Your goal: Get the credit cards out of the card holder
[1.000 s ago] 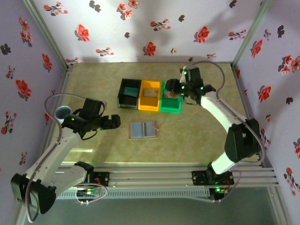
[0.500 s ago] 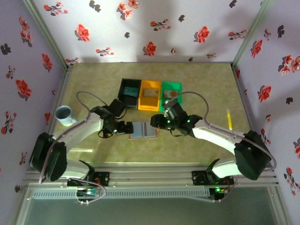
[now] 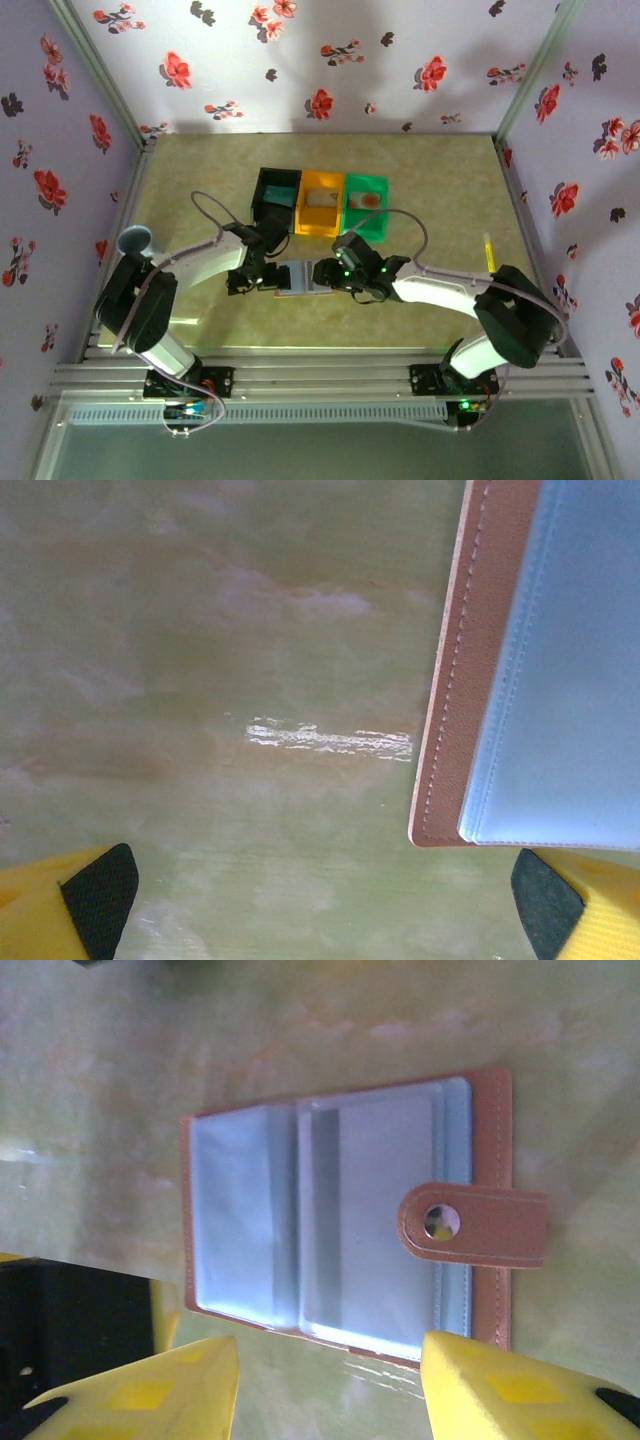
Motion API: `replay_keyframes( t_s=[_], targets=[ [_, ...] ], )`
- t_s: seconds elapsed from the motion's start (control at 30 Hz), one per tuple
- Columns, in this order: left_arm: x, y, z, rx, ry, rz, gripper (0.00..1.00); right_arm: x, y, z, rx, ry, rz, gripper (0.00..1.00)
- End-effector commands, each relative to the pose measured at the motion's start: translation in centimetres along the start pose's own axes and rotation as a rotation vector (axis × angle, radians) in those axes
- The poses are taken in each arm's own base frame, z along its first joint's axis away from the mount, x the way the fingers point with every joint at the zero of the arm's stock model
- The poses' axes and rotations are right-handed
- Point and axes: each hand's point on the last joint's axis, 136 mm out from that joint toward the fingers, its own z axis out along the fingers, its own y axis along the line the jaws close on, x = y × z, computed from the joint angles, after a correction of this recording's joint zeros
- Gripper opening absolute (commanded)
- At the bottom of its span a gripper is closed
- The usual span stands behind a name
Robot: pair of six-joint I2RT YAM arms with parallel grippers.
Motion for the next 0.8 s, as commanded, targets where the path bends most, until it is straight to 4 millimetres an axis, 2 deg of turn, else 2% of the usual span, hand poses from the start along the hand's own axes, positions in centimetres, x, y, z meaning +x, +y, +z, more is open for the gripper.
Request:
replay_keyframes(
  t_s=[0.0,0.17,0.77],
  targets=[
    [0.2,0.3,0.5,-0.029,0.003,-0.018,1.00,0.0,0.0,1.0,0.028,-0.016,0.005,0.52],
    [0.5,0.4,1.4,-0.042,0.023,-0.019,1.00,0.3,-0.8,2.1,0.062,-0.009,0.010,0.51],
    [2.4,0.5,4.2,-0.040,0.065,-0.024,1.00,0.2,-2.3,2.8,0.144,-0.015,-0.040,0.43]
  ],
)
